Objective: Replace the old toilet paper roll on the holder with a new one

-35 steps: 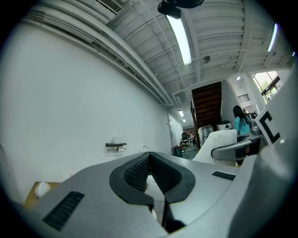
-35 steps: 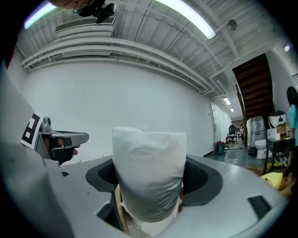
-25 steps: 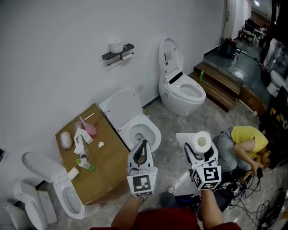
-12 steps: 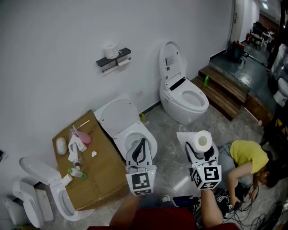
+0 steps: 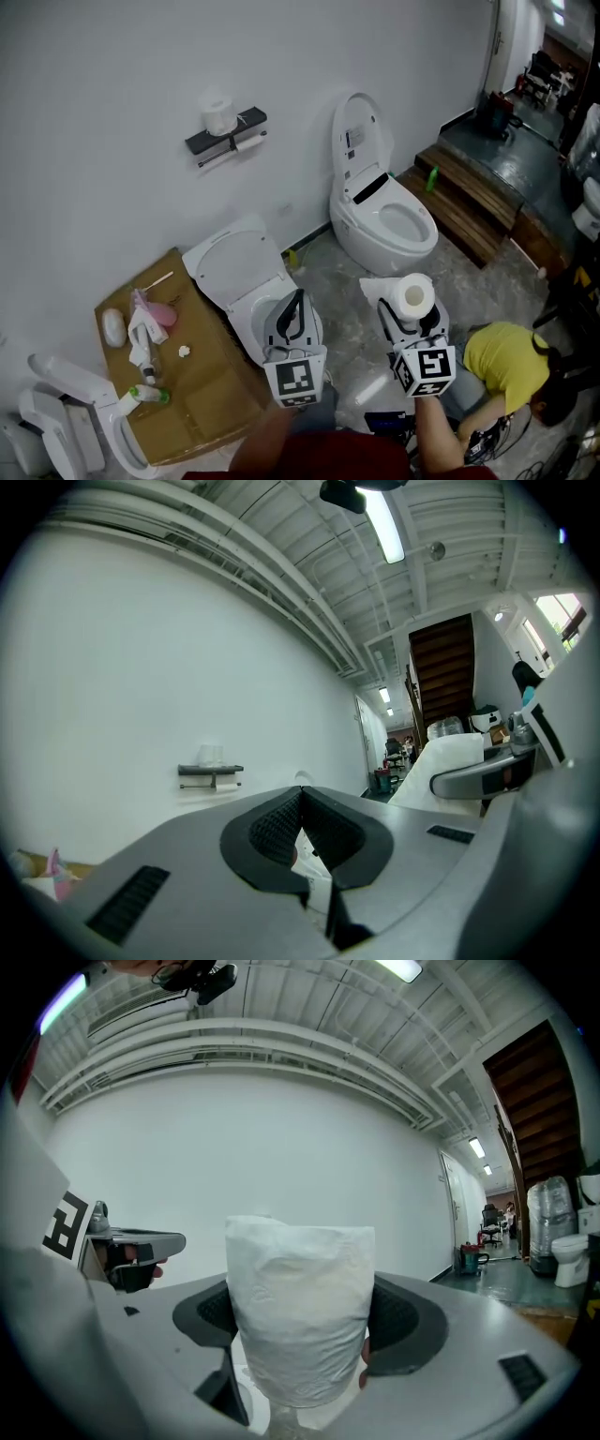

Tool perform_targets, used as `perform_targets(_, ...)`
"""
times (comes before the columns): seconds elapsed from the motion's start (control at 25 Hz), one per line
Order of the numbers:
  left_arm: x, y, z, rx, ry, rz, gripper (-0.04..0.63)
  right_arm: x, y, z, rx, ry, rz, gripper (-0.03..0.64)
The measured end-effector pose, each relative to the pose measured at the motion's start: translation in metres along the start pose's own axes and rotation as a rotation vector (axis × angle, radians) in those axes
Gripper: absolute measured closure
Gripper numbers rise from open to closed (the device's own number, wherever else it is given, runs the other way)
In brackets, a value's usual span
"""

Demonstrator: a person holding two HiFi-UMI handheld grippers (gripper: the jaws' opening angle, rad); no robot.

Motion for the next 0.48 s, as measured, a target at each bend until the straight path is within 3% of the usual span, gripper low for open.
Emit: perform_targets(0.48,0.152,0.097,-0.031,0.01,-0.007,0.067,0.578,0.202,0.004,-0.006,-0.007,-0.011,0.076,0.237)
Point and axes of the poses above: the fingertips, and each gripper's own axes: x forward along the fingers, y to its left, z out of its top, the point moved 7 cm from there along -x, backward along the fingers, and after that the axes turned 13 degrees about -y, right-handed, at the moved point
